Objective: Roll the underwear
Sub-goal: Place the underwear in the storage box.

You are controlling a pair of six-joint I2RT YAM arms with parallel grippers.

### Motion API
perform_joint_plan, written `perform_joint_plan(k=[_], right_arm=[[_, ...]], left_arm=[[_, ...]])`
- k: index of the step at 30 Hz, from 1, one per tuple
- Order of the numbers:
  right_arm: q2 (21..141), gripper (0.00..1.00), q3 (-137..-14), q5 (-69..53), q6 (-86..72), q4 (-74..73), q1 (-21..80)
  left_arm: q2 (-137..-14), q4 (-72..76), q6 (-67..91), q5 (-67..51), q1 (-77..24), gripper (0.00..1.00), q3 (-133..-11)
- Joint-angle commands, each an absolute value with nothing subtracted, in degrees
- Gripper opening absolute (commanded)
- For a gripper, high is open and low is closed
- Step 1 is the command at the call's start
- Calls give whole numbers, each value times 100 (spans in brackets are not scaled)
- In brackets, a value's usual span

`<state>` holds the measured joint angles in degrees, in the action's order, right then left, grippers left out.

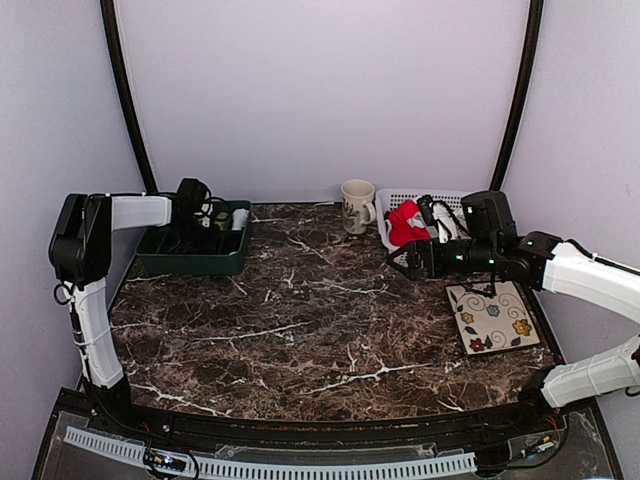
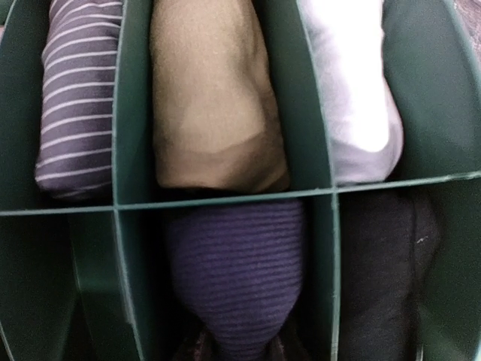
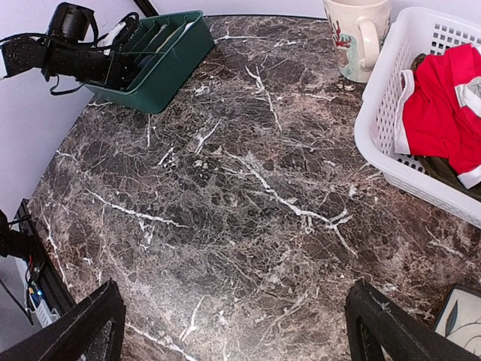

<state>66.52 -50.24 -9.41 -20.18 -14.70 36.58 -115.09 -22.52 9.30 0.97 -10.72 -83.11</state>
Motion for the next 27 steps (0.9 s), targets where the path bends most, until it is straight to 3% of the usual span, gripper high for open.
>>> perform_joint_plan(k=[1, 14, 23, 25, 27], right_arm=[[6540, 100, -5055, -1017, -1978, -1450, 3587], [6671, 100, -5163, -1104, -1930, -1362, 3571], [6654, 100, -5438, -1013, -1794, -1450, 3478], [6660, 100, -5550, -998, -1741, -1528, 3421], [6690, 100, -5708, -1042, -1693, -1641, 3346]], left_arm=[[-11399, -2577, 967, 29, -1016, 28, -8468], [-10808, -3024, 630, 390, -1019, 61, -9042], [-10398, -3647, 553, 251, -1038, 78, -9738], [-10260, -3780, 538, 167, -1073, 91, -9858], [-10099, -3829, 547, 123, -1138, 96, -9894]])
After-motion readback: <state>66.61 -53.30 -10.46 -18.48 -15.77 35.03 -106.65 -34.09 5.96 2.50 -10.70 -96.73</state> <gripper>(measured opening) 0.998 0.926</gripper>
